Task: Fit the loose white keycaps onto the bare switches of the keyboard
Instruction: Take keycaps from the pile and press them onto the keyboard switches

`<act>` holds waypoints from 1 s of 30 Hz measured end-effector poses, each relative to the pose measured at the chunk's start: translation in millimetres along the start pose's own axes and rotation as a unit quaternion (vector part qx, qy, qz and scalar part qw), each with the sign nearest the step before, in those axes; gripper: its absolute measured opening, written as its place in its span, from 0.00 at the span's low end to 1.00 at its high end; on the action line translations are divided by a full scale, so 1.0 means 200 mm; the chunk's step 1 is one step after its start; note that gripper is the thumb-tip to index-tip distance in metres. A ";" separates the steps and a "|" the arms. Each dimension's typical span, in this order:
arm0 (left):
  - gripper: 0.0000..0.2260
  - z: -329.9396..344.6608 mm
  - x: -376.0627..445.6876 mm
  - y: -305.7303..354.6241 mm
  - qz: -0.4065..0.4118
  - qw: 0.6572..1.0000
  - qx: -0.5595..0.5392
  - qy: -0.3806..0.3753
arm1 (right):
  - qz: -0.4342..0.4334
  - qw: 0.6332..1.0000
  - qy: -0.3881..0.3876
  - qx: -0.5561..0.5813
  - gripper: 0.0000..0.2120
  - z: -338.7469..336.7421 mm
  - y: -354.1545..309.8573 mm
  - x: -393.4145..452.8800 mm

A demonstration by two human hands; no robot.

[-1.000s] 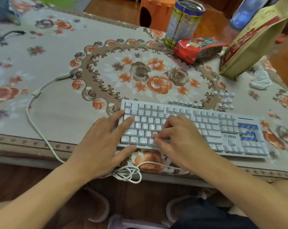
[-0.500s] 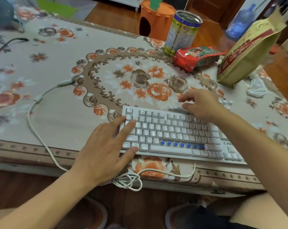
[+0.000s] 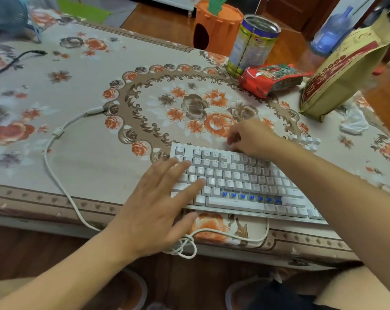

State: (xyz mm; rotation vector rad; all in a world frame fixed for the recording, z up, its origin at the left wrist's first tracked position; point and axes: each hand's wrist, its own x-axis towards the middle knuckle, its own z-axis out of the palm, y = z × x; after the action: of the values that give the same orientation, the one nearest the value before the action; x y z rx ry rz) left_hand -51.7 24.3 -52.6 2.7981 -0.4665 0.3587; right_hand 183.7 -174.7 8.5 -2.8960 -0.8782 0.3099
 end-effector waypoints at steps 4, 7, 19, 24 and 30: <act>0.23 0.01 0.08 0.13 0.055 0.997 0.044 -0.021 | 0.007 1.000 0.007 -0.005 0.05 0.00 -0.01 -0.02; 0.22 0.02 0.11 0.15 0.049 0.997 0.054 -0.027 | 0.009 0.997 0.065 0.027 0.05 -0.06 -0.05 -0.07; 0.24 0.04 -0.02 0.02 -0.004 1.000 -0.004 0.011 | -0.019 0.964 0.119 0.237 0.09 0.01 -0.21 -0.64; 0.24 0.05 -0.03 0.01 -0.002 0.999 0.001 0.035 | -0.059 0.976 0.138 0.160 0.05 0.20 -0.25 -0.73; 0.26 0.05 0.03 0.10 0.067 0.995 0.070 0.036 | -0.105 0.963 0.196 0.152 0.05 0.26 -0.24 -0.74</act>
State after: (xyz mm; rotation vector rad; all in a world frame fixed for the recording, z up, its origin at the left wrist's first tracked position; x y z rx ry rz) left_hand -51.7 1.4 -55.4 2.8847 -0.6365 0.5401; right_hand 26.0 -216.7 -11.2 -2.4334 -0.9539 -0.1346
